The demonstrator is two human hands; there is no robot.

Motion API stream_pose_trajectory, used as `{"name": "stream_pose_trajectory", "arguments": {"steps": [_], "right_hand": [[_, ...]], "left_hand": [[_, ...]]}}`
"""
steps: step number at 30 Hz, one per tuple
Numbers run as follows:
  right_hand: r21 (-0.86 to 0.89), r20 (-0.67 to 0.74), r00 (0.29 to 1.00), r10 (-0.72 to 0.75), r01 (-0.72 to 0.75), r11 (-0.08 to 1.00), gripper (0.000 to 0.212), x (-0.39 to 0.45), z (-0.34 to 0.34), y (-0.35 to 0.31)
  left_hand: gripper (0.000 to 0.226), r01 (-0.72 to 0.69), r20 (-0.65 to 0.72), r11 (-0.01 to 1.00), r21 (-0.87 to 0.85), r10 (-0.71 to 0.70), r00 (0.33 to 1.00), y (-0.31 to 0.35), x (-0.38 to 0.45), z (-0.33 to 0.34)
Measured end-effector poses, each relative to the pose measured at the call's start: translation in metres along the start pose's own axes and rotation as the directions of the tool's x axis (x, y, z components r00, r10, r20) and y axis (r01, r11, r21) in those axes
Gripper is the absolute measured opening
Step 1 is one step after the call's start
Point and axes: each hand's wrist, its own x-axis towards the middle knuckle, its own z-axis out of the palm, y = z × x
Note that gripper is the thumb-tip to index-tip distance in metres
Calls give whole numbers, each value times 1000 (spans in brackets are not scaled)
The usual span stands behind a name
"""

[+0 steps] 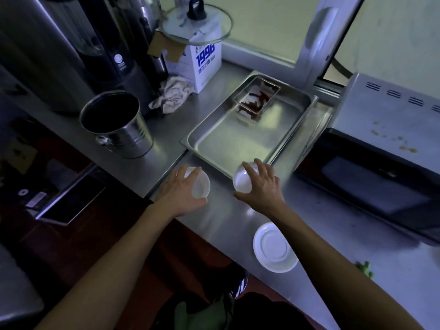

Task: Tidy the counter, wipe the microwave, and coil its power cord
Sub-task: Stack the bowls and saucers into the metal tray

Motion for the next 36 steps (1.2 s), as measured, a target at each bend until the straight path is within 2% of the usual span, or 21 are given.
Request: {"name": "stream_pose_trajectory", "arguments": {"steps": [7,12,19,27,36], "right_hand": [[26,-14,994,104,-104,994,98,29,-14,23],[37,-50,984,174,-172,984,98,60,-14,27],[41,-71,950,305,-303,952,98,114,-19,23],[70,-96,894,437,-432,899,97,161,-8,8],[126,-132,832,539,-525,842,95,174,-4,21]], "left_hand": [[94,-125,5,986,108,125,992,22,81,-24],[82,-210,31,973,94,208,978,29,141,-36],[84,-327,110,939,109,315,943,17,234,-45],[100,-470,263,873,132,426,865,25,323,-26],[101,-496,322,864,91,446,835,44,378,-6]]}}
